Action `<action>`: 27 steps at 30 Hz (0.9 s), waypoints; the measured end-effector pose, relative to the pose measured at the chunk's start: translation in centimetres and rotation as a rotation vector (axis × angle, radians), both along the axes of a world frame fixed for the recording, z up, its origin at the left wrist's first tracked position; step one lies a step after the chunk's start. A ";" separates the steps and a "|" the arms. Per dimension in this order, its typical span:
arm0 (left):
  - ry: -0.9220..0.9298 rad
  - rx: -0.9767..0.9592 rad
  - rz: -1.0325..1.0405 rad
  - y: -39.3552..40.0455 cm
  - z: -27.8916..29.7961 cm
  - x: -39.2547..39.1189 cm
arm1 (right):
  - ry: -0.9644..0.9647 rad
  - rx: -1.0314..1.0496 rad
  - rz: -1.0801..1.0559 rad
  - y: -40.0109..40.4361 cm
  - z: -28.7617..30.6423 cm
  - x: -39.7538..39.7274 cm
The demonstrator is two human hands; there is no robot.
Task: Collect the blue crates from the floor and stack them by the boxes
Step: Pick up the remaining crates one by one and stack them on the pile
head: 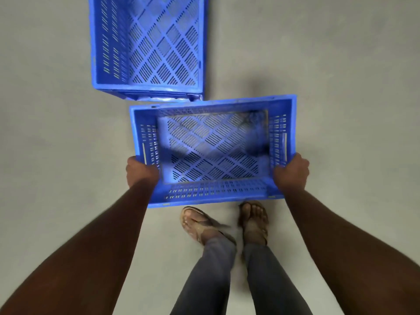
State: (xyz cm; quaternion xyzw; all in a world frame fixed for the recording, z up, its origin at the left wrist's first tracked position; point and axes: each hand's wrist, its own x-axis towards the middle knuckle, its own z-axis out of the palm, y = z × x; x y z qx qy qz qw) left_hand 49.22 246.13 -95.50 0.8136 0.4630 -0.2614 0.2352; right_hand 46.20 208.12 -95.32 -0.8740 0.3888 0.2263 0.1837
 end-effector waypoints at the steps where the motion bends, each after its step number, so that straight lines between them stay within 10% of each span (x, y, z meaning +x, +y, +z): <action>1: 0.015 -0.009 0.011 0.5 0.5 -0.2 | -0.030 -0.017 0.004 -0.2 0.7 0.0; 7: 0.100 -0.099 -0.057 2.4 8.8 -4.5 | -0.282 -0.033 0.168 -1.5 8.3 -1.0; 27: -0.611 -0.172 0.283 -5.5 53.8 -18.5 | -0.635 -0.009 -0.045 -8.5 54.1 -12.5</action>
